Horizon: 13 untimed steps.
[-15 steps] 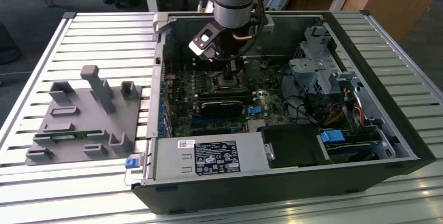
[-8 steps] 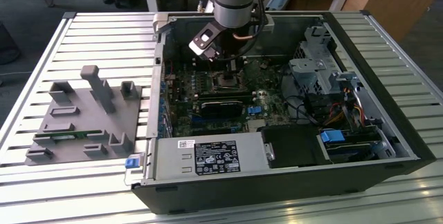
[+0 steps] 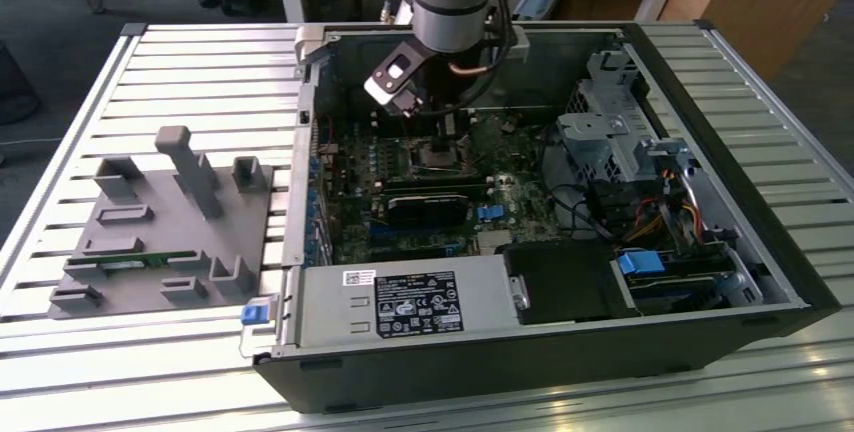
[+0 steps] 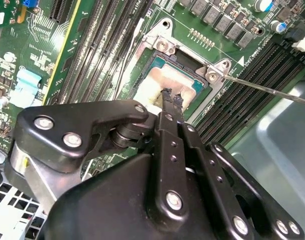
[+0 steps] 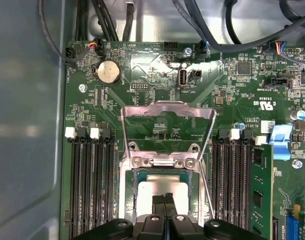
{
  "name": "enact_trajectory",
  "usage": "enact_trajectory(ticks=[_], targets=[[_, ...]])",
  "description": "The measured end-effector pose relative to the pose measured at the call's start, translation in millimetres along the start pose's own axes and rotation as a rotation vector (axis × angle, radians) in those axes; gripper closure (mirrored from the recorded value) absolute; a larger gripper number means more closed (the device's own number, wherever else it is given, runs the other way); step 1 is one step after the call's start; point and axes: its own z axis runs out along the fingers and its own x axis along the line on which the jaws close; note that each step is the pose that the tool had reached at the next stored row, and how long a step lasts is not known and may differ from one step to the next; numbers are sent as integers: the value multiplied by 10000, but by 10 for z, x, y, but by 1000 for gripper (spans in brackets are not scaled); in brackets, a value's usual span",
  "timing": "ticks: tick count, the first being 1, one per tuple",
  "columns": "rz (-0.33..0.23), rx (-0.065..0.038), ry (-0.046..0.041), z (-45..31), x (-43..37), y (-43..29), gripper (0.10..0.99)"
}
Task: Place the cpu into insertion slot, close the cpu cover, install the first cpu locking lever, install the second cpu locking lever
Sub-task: 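Place the cpu into insertion slot, then close the cpu cover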
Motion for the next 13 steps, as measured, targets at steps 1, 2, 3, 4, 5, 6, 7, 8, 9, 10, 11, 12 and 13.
enact_trajectory(ticks=[1,2,3,4,5,6,7,8,9,10,11,12,13], targets=[[0,-1,2,-3,1,0,969],[0,-1,1,-8,0,0,969],[1,-1,2,-13,1,1,969],[1,-1,2,-19,1,1,969],[0,-1,1,-27,1,1,969],[0,-1,2,-37,1,1,969],[1,-1,1,-46,1,2,969],[0,-1,2,-55,1,2,969],[0,-1,2,-65,1,2,969],[1,-2,2,-77,2,3,969],[1,-2,3,-89,2,3,969],[0,-1,2,-104,2,3,969],[0,-1,2,-114,2,4,969]])
